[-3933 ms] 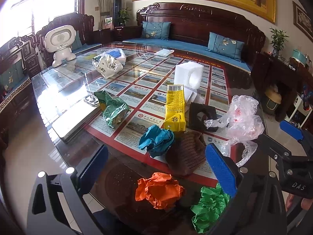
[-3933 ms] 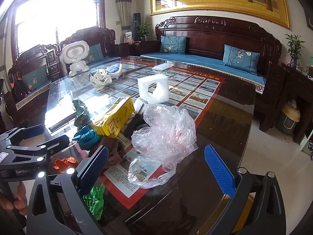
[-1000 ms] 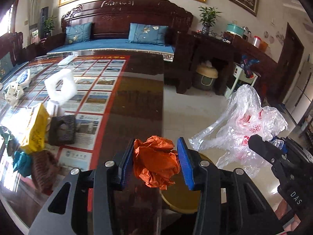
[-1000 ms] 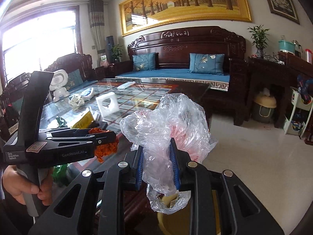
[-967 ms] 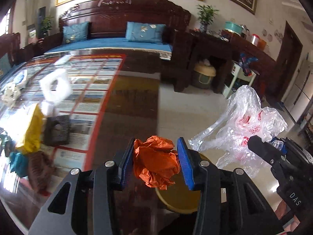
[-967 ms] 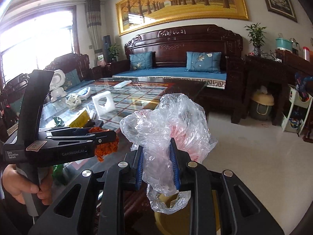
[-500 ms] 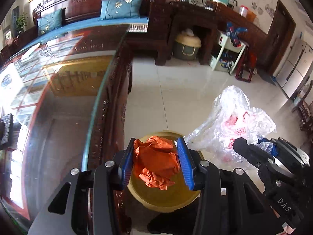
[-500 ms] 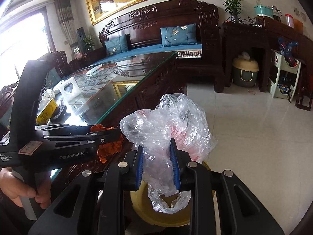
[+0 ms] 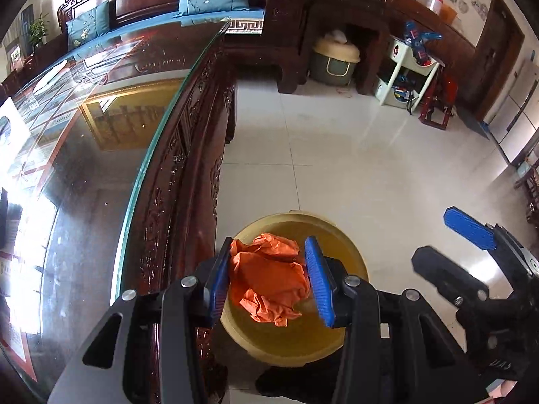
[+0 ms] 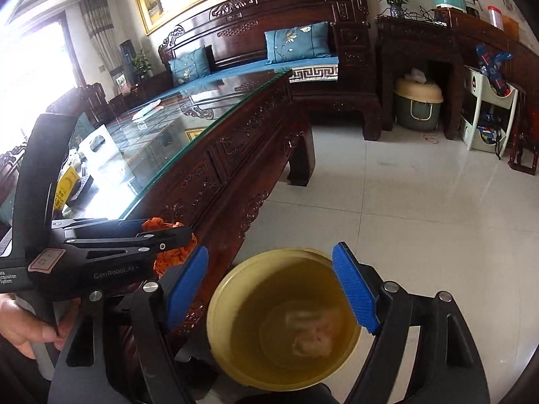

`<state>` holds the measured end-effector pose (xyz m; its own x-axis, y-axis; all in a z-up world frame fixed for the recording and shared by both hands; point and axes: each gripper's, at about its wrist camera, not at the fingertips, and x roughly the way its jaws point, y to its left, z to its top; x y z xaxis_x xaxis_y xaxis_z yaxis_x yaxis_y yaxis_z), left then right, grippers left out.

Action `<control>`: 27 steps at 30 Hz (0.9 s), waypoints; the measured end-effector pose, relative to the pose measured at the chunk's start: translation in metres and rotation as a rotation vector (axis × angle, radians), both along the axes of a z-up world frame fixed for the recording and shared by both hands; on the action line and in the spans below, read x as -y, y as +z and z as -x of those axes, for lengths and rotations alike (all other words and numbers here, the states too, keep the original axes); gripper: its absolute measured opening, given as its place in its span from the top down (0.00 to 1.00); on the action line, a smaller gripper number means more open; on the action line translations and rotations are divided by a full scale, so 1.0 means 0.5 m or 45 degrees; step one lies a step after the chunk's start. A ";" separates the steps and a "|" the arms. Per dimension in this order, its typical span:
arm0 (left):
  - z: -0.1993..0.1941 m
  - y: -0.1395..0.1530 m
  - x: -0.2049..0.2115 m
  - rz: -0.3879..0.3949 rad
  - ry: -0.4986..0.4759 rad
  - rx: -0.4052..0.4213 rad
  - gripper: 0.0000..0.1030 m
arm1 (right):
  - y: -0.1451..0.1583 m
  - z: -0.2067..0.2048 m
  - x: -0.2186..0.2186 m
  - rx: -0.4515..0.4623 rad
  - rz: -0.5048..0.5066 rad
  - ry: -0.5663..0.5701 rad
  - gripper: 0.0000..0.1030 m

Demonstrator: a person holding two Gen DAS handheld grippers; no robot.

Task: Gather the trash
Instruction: 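Return both tools to the table toward the green crumpled paper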

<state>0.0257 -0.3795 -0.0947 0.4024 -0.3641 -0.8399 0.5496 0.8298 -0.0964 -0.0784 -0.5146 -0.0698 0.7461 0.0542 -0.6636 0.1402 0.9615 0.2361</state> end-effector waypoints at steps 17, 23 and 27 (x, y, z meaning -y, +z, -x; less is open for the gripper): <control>0.014 0.004 0.034 0.026 -0.122 0.010 0.36 | -0.002 0.019 0.023 -0.005 0.141 -0.157 0.10; 0.025 0.019 0.035 0.026 -0.121 0.043 0.20 | 0.005 0.034 0.037 0.013 0.131 -0.198 0.10; 0.030 0.023 0.027 0.020 -0.110 0.055 0.20 | 0.013 0.041 0.032 0.032 0.134 -0.194 0.10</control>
<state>0.0107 -0.3931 -0.0834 0.4044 -0.4124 -0.8164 0.6232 0.7775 -0.0841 -0.0988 -0.5307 -0.0631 0.7568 -0.1295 -0.6407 0.2817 0.9491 0.1410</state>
